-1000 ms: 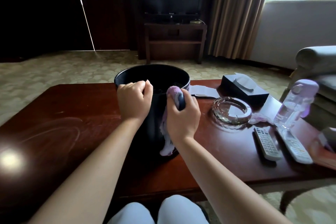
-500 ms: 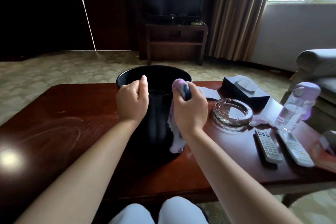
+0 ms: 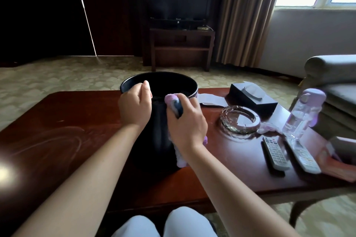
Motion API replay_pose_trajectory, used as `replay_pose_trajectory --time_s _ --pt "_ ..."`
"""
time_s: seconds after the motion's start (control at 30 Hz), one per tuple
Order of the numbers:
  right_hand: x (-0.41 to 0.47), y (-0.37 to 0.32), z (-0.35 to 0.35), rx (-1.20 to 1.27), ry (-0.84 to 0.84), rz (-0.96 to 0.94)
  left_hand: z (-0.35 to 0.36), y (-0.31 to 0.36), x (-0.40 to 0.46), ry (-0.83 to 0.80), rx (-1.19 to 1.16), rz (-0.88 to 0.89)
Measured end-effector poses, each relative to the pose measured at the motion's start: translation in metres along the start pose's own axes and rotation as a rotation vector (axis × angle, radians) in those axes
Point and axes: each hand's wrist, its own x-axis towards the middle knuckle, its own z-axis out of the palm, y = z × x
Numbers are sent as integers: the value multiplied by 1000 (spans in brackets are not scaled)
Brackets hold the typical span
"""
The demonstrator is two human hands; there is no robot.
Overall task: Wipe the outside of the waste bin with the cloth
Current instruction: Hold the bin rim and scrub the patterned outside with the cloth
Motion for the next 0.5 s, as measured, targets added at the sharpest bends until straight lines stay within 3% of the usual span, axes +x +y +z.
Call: replay_pose_trajectory --time_s 0.1,0.23,0.4,0.5 --pt "-14 14 11 121 74 89 1 -4 0 -62 140 130" --pt "-61 32 32 114 -50 126 4 -2 -5 -104 270 397" --pt "-27 24 20 268 180 161 15 5 -6 -77 391 371" --pt "-2 17 15 305 143 182 20 5 -9 -65 444 359"
